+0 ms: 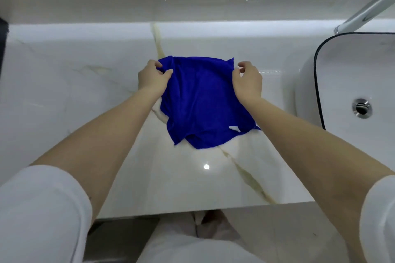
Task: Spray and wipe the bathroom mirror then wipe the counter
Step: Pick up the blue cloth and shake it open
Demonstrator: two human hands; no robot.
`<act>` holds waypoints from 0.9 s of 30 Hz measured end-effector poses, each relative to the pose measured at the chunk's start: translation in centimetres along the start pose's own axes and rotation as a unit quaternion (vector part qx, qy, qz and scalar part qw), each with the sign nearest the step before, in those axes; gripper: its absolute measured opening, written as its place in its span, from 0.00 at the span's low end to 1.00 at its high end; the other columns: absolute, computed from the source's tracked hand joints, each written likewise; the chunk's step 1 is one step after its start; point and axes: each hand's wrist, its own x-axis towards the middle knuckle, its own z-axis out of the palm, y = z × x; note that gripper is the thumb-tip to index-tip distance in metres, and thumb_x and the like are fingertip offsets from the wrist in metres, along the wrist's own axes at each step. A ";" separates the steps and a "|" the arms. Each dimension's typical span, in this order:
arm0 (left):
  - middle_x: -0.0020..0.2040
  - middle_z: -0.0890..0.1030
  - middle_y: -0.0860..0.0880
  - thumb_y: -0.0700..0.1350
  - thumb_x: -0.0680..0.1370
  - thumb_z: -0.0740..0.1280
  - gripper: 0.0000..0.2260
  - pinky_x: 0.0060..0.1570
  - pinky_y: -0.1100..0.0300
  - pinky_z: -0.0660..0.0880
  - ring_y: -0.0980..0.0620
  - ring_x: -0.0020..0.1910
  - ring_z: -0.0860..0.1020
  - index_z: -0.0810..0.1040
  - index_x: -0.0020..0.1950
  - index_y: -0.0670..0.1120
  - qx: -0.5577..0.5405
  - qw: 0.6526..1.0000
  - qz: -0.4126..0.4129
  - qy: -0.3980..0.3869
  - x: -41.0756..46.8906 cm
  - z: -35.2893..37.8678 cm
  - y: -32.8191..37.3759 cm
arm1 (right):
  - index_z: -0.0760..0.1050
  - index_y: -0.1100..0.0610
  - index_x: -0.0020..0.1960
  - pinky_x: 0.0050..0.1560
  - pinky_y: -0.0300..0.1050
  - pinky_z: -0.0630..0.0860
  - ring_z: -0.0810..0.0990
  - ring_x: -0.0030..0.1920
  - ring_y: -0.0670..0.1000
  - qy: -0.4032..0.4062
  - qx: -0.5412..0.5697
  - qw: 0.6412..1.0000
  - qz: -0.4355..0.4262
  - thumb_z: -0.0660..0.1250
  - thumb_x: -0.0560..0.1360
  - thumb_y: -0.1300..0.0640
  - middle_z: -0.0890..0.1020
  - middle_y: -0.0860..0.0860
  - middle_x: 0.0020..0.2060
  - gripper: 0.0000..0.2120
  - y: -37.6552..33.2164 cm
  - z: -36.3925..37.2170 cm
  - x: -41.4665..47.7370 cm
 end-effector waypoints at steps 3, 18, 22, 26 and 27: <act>0.61 0.75 0.47 0.52 0.77 0.67 0.21 0.49 0.63 0.68 0.50 0.58 0.74 0.70 0.66 0.44 -0.024 0.999 -0.001 0.035 3.0 0.2 1.1 | 0.69 0.59 0.69 0.56 0.41 0.68 0.75 0.60 0.52 0.007 0.021 1.000 0.001 0.57 0.81 0.50 0.76 0.54 0.62 0.20 -1.2 1.7 2.6; 0.55 0.82 0.50 0.45 0.78 0.64 0.11 0.60 0.60 0.72 0.50 0.57 0.78 0.82 0.57 0.47 -0.126 0.992 -0.026 0.014 3.4 -1.7 0.2 | 0.78 0.57 0.58 0.51 0.33 0.68 0.76 0.50 0.47 0.082 0.120 0.985 0.089 0.57 0.78 0.64 0.80 0.52 0.55 0.14 -2.3 0.2 2.4; 0.43 0.80 0.51 0.42 0.77 0.63 0.07 0.55 0.52 0.78 0.47 0.47 0.79 0.80 0.47 0.50 -0.252 0.962 -0.065 0.080 1.4 -5.2 0.9 | 0.75 0.55 0.57 0.52 0.39 0.73 0.75 0.47 0.48 0.111 0.133 0.983 0.058 0.53 0.78 0.68 0.76 0.54 0.55 0.17 -3.5 -2.7 0.3; 0.45 0.78 0.46 0.41 0.76 0.61 0.06 0.49 0.54 0.79 0.47 0.41 0.77 0.77 0.43 0.47 -0.329 0.938 -0.055 0.097 -2.6 -8.1 2.7 | 0.74 0.56 0.56 0.48 0.39 0.69 0.72 0.45 0.48 0.130 0.143 0.981 0.008 0.51 0.78 0.69 0.73 0.52 0.53 0.17 -5.1 -6.6 -3.2; 0.42 0.77 0.46 0.41 0.75 0.61 0.06 0.49 0.53 0.77 0.47 0.39 0.74 0.77 0.40 0.46 -0.337 0.934 -0.044 0.108 -3.8 -9.0 3.2 | 0.75 0.56 0.55 0.47 0.38 0.68 0.72 0.44 0.48 0.131 0.157 0.979 -0.004 0.51 0.77 0.69 0.73 0.52 0.52 0.17 -5.7 -7.7 -4.1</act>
